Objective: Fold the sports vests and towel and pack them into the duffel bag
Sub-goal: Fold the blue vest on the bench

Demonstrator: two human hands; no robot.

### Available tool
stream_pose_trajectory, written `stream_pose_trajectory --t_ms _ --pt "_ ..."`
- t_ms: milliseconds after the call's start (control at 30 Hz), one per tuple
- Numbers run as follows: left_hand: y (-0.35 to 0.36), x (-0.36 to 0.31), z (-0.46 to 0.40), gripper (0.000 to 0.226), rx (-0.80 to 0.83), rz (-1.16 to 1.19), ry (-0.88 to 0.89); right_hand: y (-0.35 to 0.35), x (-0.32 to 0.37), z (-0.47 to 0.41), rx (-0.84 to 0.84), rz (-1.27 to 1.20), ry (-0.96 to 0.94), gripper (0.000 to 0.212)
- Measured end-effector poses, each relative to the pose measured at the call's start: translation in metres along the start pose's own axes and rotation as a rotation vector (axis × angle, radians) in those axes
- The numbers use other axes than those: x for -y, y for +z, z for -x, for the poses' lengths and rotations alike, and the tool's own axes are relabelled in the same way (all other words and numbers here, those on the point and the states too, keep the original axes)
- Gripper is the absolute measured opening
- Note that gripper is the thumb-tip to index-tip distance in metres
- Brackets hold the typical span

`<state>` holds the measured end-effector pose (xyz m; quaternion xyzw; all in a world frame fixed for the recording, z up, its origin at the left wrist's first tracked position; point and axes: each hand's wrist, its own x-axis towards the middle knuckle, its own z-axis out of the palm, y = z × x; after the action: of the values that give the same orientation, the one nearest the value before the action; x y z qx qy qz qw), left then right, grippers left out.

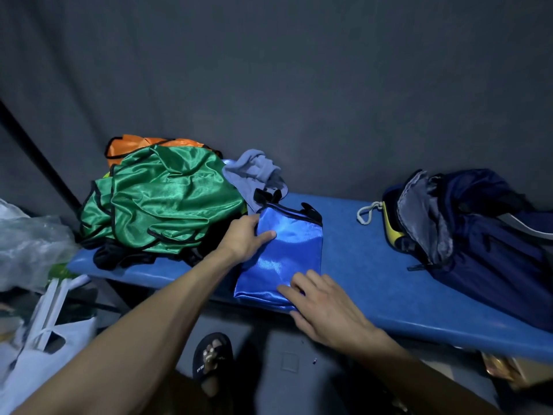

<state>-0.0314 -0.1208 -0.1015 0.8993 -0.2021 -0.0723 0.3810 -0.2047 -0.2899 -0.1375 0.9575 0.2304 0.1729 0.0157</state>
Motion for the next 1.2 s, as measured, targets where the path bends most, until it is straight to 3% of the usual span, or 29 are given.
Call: stream_pose_trajectory --t_ms 133,200,267,367,467,533,600,633,700,767,800,867,967,1067,1200 --pt "-0.026 0.0 0.014 0.047 0.176 0.234 -0.014 0.003 0.003 0.002 -0.018 0.058 -0.018 0.041" --pt "-0.03 0.0 0.026 0.064 0.268 0.241 -0.001 0.006 0.004 0.003 -0.036 0.075 -0.024 0.045" --pt "-0.03 0.004 0.033 0.083 0.22 0.106 0.019 0.008 0.004 0.003 -0.055 0.099 -0.03 0.049" --pt "-0.025 0.009 0.037 0.094 0.057 -0.068 0.058 0.009 0.005 0.001 -0.064 0.106 -0.035 0.054" --pt "-0.015 0.009 0.038 0.087 -0.032 -0.128 0.112 0.011 0.008 0.001 -0.09 0.103 -0.042 0.055" --pt "-0.012 0.013 0.037 0.081 -0.076 -0.288 0.175 0.013 0.007 0.002 -0.124 0.086 -0.051 0.051" --pt "-0.017 0.011 0.042 0.065 -0.152 -0.47 0.315 0.015 0.005 0.003 -0.166 0.074 -0.061 0.047" --pt "-0.021 0.01 0.046 0.051 -0.154 -0.45 0.422 0.016 0.004 0.003 -0.185 0.07 -0.065 0.044" --pt "-0.027 0.006 0.059 0.033 0.052 -0.306 0.569 0.017 0.004 0.005 -0.187 0.062 -0.081 0.043" --pt "-0.025 0.007 0.071 0.055 0.345 -0.378 0.559 0.017 0.003 0.008 -0.154 0.067 -0.105 0.047" --pt "-0.022 0.01 0.074 0.069 0.405 -0.493 0.535 0.017 0.002 0.009 -0.151 0.07 -0.115 0.047" --pt "-0.016 0.02 0.076 0.083 0.376 -0.643 0.521 0.015 -0.002 0.008 -0.182 0.036 -0.103 0.04" --pt "-0.015 0.023 0.078 0.073 0.301 -0.563 0.547 0.007 -0.006 0.0 -0.25 -0.241 0.028 0.034" --pt "-0.019 0.025 0.075 0.052 0.229 -0.471 0.539 -0.008 -0.01 -0.006 -0.255 -0.566 0.317 0.028" --pt "-0.018 0.03 0.073 0.046 0.189 -0.44 0.515 -0.022 -0.025 -0.009 -0.261 -0.705 0.456 0.022"
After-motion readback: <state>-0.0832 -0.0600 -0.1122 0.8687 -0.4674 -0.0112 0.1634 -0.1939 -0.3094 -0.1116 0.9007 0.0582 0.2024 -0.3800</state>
